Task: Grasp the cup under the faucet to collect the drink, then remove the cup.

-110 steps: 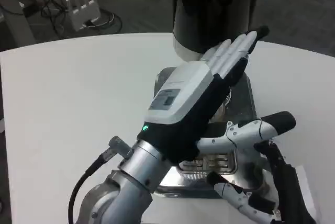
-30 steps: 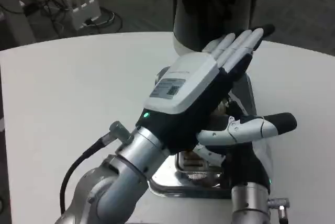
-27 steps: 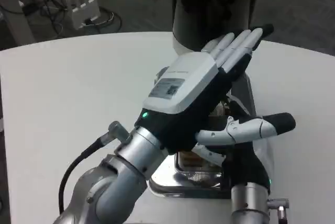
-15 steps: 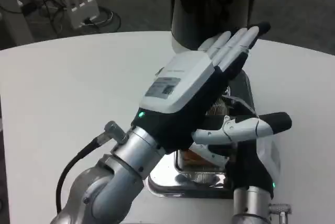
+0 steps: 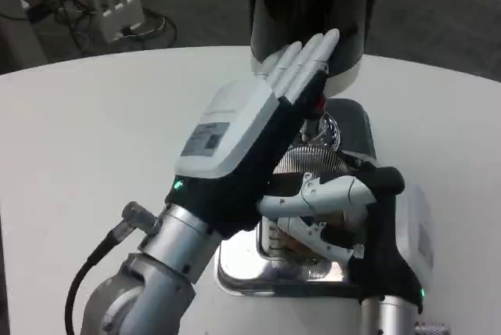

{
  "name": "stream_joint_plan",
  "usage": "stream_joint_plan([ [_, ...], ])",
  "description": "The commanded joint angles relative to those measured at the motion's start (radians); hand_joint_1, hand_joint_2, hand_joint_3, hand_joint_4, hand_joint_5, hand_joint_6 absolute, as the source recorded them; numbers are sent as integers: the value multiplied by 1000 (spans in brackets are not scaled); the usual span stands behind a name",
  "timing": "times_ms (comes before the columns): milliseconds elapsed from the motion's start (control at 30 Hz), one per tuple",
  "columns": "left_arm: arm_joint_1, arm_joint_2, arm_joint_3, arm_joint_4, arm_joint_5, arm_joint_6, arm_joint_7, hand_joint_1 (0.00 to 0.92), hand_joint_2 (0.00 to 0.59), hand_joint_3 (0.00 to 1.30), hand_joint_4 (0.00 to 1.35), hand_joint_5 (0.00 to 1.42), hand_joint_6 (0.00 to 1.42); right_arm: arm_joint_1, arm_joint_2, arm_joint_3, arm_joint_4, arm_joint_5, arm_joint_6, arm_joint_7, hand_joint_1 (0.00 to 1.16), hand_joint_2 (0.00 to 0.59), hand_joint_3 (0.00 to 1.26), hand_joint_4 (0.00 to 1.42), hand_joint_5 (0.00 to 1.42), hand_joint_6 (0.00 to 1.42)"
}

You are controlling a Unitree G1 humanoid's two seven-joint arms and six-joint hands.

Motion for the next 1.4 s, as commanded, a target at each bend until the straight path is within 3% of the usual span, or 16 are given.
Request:
stream_joint_plan([
  [33,50,-17,21,-76,17,29,26,0,11,0,0,0,0,65,41,17,-111,-2,6,24,914,122,913,1023,1212,1257],
  [300,137,-51,55,-193,23,97,35,0,11,0,0,0,0,118,41,26,-200,0,19,62,913,119,913,1024,1212,1278],
  [600,266,-37,97,-294,-19,161,-20,0,13,0,0,0,0,209,15,31,-306,9,6,123,914,109,913,1024,1212,1296],
  [767,373,-2,130,-302,-64,125,-27,0,18,0,0,0,0,260,-3,26,-377,25,-8,182,911,105,913,1024,1212,1303],
  [1033,497,106,189,-203,-115,-53,-13,0,83,0,0,0,0,358,-22,35,-502,20,-11,258,909,103,916,1024,1212,1308],
  [1100,502,122,193,-182,-114,-87,-8,0,72,0,0,0,0,364,-35,35,-517,4,-14,276,909,103,919,1024,1212,1309],
  [1267,503,205,196,-143,-34,-183,-12,0,58,0,0,0,0,366,-46,9,-558,17,-11,328,909,102,926,1024,1212,1326],
  [1400,513,231,197,-129,6,-220,-1,0,57,0,0,0,0,382,-51,-6,-595,23,-9,361,909,102,928,1024,1224,1330],
])
